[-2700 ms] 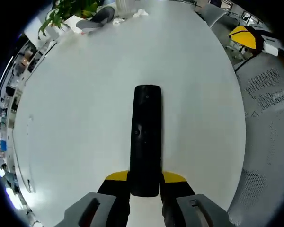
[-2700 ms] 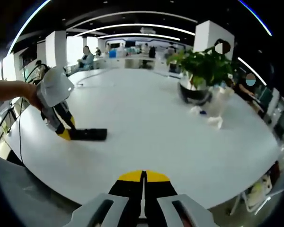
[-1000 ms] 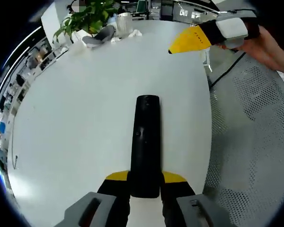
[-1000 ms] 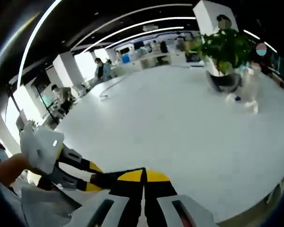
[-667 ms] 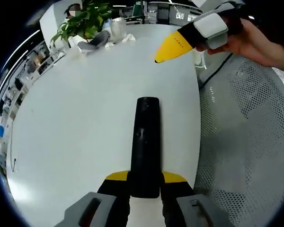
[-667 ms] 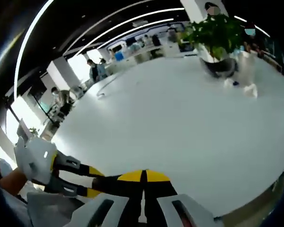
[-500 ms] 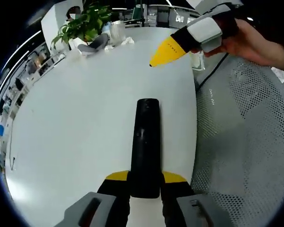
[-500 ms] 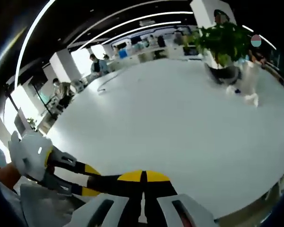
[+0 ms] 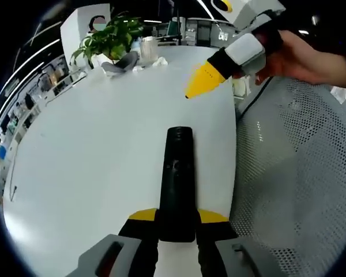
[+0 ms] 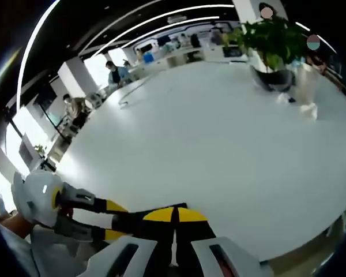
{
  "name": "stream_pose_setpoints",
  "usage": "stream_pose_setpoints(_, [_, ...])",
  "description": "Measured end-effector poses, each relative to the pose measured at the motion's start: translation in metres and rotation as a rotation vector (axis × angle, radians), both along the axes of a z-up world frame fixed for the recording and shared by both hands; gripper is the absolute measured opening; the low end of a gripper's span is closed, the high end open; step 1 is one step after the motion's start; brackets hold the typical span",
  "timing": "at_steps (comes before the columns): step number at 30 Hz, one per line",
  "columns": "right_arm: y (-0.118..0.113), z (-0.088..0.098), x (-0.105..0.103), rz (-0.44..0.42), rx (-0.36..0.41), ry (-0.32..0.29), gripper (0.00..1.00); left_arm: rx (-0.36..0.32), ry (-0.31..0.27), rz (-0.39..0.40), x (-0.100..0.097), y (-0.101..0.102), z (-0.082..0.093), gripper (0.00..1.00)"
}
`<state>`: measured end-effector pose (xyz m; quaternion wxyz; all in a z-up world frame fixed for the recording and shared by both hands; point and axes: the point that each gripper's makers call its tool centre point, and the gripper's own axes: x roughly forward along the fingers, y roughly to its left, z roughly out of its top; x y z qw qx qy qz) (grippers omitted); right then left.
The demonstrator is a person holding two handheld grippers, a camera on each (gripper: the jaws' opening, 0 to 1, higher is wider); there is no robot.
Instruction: Press the specified remote control buttons in sequence, fully releasing each button before pressing the next.
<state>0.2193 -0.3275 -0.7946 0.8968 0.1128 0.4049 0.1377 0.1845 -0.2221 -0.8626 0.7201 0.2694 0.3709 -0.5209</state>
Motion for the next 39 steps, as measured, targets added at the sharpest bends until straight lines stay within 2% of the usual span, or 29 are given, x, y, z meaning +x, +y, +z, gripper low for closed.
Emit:
stream_pose_setpoints(2, [-0.003,0.000,0.002,0.008,-0.045,-0.022,0.00,0.002,0.000,-0.008,-0.001,-0.001,0.000,0.23])
stream_pose_setpoints(7, [0.008,-0.010,-0.003,0.068,-0.064,0.022,0.00,0.011,0.001,-0.026,-0.004,-0.001,0.000,0.24])
stream_pose_setpoints(9, [0.011,-0.013,-0.004,0.088,-0.078,0.032,0.00,-0.006,-0.004,-0.033,-0.006,0.000,0.000,0.24])
stream_pose_setpoints(14, [0.013,-0.014,-0.007,0.106,-0.071,0.043,0.00,-0.052,-0.012,-0.020,-0.006,-0.001,0.000,0.24])
stream_pose_setpoints(20, [0.011,-0.012,-0.005,0.092,-0.054,0.048,0.00,-0.073,-0.018,-0.014,-0.007,-0.003,0.000,0.24])
stream_pose_setpoints(22, [0.006,-0.009,0.004,0.120,-0.133,0.006,0.00,-0.074,-0.018,-0.018,-0.007,-0.003,0.000,0.24])
stream_pose_setpoints(23, [0.006,-0.001,0.012,0.118,-0.161,-0.047,0.00,-0.072,-0.018,-0.022,-0.007,-0.003,0.000,0.24])
stream_pose_setpoints(27, [0.005,0.023,0.025,0.080,-0.171,-0.160,0.00,-0.074,-0.020,-0.021,-0.007,-0.003,0.000,0.24])
stream_pose_setpoints(28, [0.002,0.026,0.027,0.077,-0.194,-0.180,0.00,-0.075,-0.021,-0.019,-0.008,-0.003,0.000,0.24])
stream_pose_setpoints(34, [-0.011,0.014,0.025,0.039,-0.209,-0.177,0.00,-0.084,-0.021,-0.033,-0.010,-0.005,0.001,0.24])
stream_pose_setpoints(37, [-0.014,0.015,0.025,0.028,-0.219,-0.195,0.00,-0.087,-0.023,-0.051,-0.013,-0.006,0.001,0.24])
stream_pose_setpoints(39, [-0.013,0.013,0.024,0.037,-0.206,-0.183,0.00,-0.091,-0.025,-0.055,-0.014,-0.006,0.002,0.24])
